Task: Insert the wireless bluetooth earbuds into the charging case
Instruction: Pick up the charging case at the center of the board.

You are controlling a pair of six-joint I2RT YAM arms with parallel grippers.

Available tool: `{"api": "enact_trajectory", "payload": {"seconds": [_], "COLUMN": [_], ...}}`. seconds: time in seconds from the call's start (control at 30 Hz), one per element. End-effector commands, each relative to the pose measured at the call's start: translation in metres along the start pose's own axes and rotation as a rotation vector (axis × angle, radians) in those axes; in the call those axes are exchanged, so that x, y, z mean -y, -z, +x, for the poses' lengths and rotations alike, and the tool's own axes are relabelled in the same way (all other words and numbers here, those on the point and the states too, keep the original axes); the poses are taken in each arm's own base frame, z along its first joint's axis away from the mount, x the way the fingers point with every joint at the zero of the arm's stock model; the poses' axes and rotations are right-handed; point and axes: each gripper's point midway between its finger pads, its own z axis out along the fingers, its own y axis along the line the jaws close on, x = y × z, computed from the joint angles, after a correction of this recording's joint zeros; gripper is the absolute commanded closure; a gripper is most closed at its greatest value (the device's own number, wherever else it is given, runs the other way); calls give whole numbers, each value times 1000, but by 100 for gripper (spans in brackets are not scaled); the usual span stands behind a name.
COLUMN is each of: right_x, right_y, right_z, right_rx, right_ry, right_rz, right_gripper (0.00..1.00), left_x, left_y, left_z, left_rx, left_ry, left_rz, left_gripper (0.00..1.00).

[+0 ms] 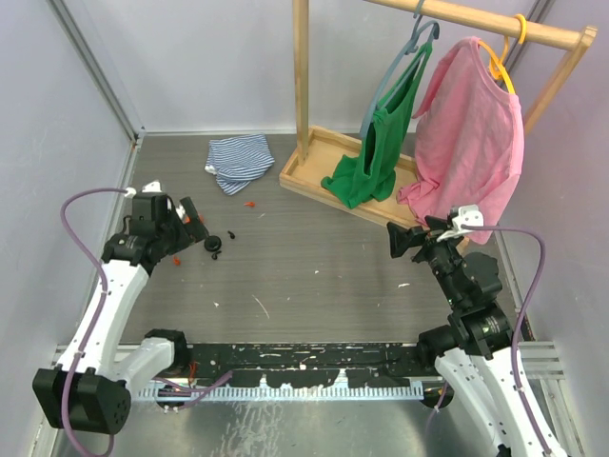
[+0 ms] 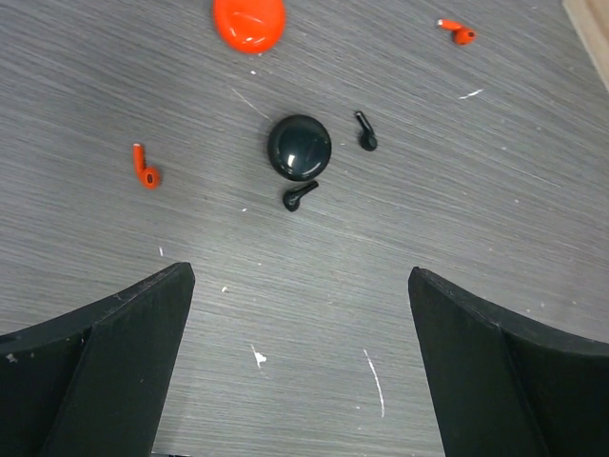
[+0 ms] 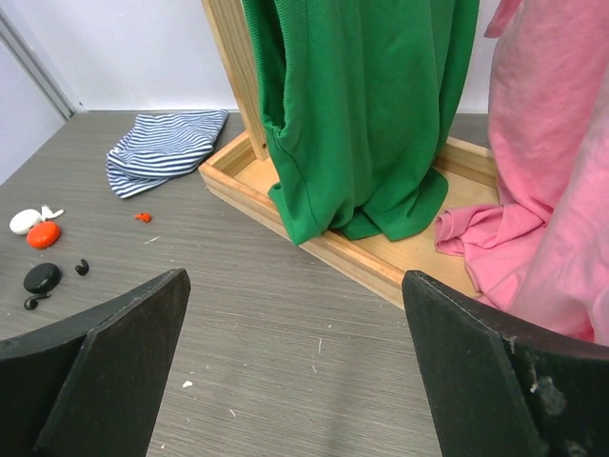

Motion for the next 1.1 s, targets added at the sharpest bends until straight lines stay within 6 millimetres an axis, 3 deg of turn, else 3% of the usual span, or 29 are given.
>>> {"api": "enact_trajectory", "payload": {"seconds": [0.0,0.37,0.63,1.07], "right_x": [-4,-12,-13,-14], "right_y": [2,12,15,14], "right_z": [-22,-31,-34,-32], "right_rx": [92,141,156,149], "right_ry": [-11,-10,-9,-12], "right_rz": [-19,-55,-62,-67], "right_gripper": [0,0,0,0], "left_x": [1,-31,3,19], "left_y": [-6,-25,-57,-96], "left_z": [-19,-12,2,29], "left_rx": [46,1,-111,-355], "left_ry": [31,128,122,-249], "left_rz": [-37,-129,-5,-91], "left_gripper": [2,2,2,2]}}
